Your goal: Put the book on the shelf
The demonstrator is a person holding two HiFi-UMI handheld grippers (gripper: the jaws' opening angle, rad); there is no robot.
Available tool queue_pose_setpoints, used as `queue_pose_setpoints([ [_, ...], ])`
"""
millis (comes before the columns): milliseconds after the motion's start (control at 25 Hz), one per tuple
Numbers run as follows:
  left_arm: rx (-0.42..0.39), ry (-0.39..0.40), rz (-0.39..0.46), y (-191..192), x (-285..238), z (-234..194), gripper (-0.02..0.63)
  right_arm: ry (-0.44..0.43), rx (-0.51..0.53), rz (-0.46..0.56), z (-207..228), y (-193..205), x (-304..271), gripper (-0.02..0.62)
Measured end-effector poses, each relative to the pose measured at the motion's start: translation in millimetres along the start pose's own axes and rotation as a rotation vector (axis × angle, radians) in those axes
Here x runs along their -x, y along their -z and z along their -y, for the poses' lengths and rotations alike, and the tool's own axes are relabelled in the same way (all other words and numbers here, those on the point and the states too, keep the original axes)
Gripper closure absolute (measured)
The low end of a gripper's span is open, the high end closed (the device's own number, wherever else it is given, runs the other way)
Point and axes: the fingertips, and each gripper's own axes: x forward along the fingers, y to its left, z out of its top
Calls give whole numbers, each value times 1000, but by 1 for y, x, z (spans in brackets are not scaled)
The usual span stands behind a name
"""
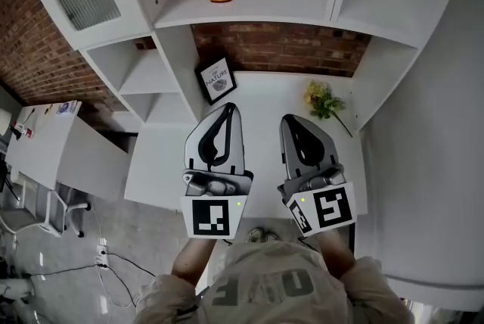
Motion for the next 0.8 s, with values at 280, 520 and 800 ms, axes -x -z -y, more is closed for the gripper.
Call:
queue_pose_setpoints([
  [280, 56, -32, -178, 46, 18, -1, 594, -57, 31, -22, -23, 17, 5, 578],
  [520, 90, -14, -145, 43, 10, 8, 594, -34, 10, -53, -16, 24, 8, 578],
  [800, 105, 8, -136, 38, 6, 14, 594, -4, 42, -71, -10, 28, 11, 578],
])
